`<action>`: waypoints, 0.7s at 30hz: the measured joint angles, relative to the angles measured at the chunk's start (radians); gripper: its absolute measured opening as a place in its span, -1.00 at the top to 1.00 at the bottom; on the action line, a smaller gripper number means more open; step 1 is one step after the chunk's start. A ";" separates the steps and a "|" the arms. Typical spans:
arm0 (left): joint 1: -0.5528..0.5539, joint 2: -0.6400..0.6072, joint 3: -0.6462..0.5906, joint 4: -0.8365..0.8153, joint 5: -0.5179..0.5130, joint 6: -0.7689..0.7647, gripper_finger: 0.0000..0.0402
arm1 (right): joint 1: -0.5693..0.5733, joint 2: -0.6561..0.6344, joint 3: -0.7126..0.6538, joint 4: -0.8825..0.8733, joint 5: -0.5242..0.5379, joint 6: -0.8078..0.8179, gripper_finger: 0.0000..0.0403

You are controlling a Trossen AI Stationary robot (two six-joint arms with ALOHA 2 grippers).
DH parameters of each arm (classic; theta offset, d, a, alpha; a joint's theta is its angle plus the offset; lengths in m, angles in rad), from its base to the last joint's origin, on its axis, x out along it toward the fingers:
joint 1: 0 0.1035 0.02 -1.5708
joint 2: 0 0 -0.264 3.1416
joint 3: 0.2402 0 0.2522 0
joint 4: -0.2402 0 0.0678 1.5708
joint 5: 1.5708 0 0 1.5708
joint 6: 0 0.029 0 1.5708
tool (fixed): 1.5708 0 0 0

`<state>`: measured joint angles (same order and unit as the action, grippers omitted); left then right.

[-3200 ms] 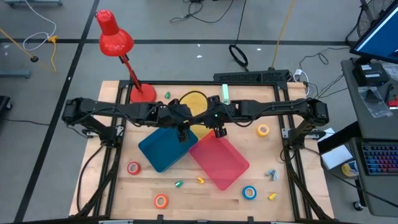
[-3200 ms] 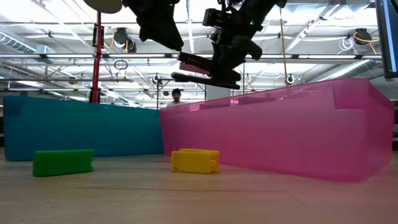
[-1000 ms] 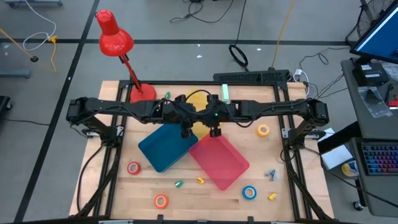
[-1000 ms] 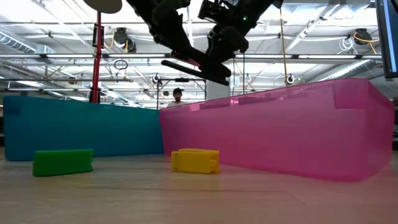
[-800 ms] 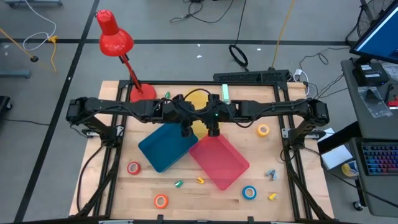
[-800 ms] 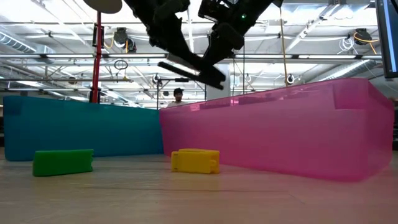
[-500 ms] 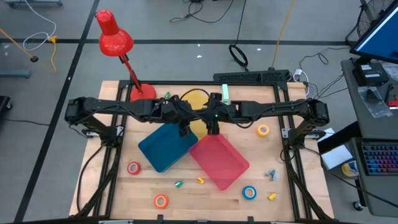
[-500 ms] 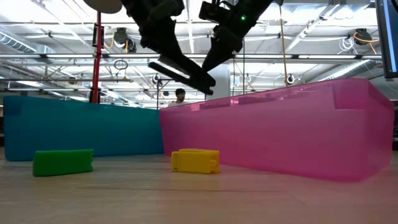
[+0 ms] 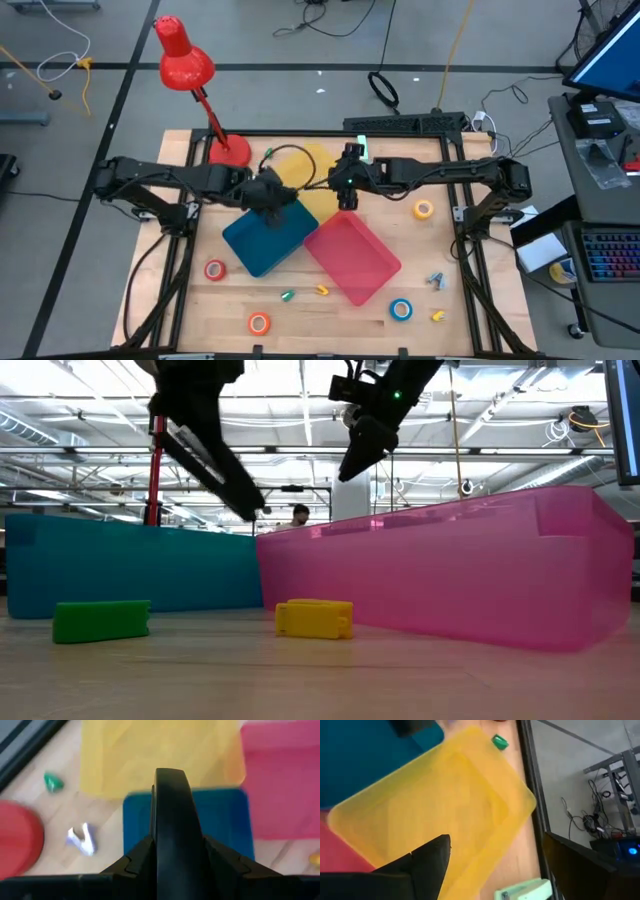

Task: Pick and place Stapler, Stapler remover, tape
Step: Put the large black stapler into the blue bin

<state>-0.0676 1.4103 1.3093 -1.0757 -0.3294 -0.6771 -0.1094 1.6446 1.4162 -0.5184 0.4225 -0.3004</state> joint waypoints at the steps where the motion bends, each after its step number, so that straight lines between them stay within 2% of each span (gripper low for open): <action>1: -0.021 0.003 -0.001 -0.006 -0.013 -0.033 0.32 | -0.007 -0.005 0.000 -0.007 0.000 0.000 -0.50; 10: -0.214 0.002 -0.012 -0.050 -0.173 -0.265 0.32 | -0.069 -0.080 0.000 -0.092 -0.004 -0.050 -0.48; 16: -0.296 0.003 -0.132 -0.012 -0.220 -0.426 0.32 | -0.097 -0.108 0.000 -0.091 -0.005 -0.034 -0.48; 21: -0.332 0.003 -0.250 0.114 -0.296 -0.451 0.32 | -0.112 -0.111 -0.001 -0.099 -0.008 -0.033 -0.48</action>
<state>-0.3998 1.4136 1.0593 -0.9613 -0.6253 -1.1278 -0.2217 1.5338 1.4155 -0.6175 0.4149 -0.3332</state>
